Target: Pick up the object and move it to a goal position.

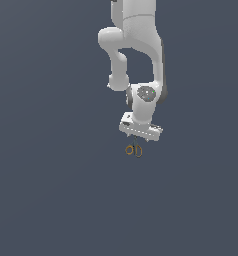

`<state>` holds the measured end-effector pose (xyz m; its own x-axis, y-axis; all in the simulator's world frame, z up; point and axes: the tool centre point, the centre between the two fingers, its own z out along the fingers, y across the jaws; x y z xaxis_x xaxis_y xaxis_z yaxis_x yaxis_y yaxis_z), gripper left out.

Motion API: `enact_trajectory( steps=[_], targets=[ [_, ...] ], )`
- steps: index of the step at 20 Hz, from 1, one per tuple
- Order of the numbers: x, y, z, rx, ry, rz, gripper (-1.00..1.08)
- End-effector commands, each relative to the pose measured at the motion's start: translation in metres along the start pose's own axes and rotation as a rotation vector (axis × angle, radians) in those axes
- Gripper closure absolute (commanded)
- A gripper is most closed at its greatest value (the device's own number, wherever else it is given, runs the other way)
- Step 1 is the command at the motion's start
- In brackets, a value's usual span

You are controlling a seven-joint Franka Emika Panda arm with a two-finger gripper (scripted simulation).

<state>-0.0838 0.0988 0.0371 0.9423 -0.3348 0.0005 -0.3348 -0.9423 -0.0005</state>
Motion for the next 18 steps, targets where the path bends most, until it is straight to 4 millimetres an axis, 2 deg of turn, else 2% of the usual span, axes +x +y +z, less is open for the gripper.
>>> enact_trajectory(
  steps=[1, 5, 9, 10, 18],
  targets=[
    [-0.001, 0.000, 0.012, 0.000, -0.001, 0.001, -0.92],
    [-0.001, 0.000, 0.025, 0.000, -0.001, 0.001, -0.92],
    [-0.001, 0.000, 0.029, 0.000, -0.001, 0.001, -0.92],
    [-0.001, 0.000, 0.029, 0.000, -0.001, 0.001, 1.08],
    [-0.001, 0.000, 0.029, 0.000, -0.001, 0.001, 1.08]
  ],
)
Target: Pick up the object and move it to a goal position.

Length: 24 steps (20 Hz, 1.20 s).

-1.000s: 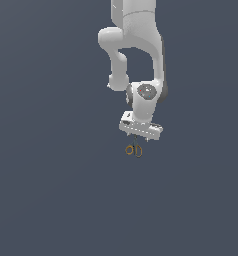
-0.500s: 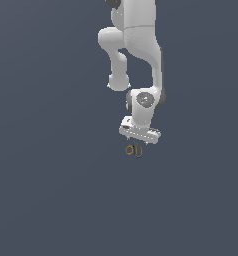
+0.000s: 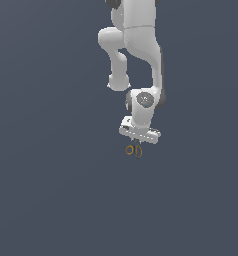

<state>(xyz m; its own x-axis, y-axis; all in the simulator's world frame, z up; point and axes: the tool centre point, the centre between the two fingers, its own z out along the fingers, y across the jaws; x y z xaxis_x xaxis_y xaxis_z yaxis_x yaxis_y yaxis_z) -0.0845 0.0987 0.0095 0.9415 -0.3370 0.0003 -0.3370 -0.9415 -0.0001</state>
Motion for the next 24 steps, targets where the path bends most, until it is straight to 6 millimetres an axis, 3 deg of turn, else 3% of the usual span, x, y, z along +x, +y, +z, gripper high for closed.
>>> enact_trajectory(
  steps=[1, 12, 24],
  targets=[
    [0.000, -0.001, 0.002, 0.000, 0.000, -0.001, 1.08],
    [0.011, -0.014, -0.020, 0.000, 0.000, 0.001, 1.08],
    [0.048, -0.066, -0.091, -0.001, 0.000, 0.000, 1.08]
  ],
)
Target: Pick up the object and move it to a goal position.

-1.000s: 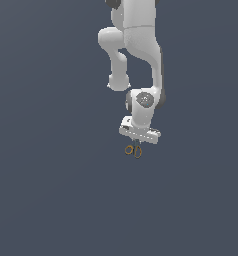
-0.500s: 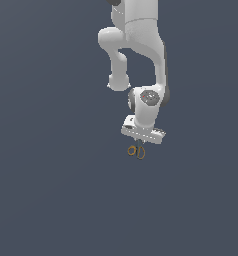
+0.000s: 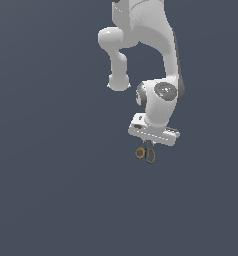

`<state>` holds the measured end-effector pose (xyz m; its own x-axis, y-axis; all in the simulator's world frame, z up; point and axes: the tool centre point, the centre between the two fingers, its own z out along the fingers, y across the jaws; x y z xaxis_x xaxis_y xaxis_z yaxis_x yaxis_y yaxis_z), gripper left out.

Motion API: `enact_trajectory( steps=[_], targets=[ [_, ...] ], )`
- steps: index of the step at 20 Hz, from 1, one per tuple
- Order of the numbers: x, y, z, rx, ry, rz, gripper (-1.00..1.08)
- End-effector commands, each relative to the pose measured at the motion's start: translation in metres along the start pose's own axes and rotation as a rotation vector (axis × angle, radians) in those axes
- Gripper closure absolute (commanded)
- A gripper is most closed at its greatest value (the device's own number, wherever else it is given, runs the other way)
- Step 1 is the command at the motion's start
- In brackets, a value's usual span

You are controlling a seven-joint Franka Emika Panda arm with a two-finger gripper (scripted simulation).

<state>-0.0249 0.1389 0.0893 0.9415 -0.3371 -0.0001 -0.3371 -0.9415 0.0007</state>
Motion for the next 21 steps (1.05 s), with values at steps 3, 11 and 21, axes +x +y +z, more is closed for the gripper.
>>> enact_trajectory(
  steps=[3, 11, 21],
  targets=[
    [0.017, -0.022, -0.030, 0.000, 0.001, 0.000, 1.08],
    [0.036, -0.048, -0.063, 0.000, 0.000, 0.000, 1.08],
    [0.045, -0.057, -0.074, 0.000, 0.000, 0.000, 1.08]
  ],
)
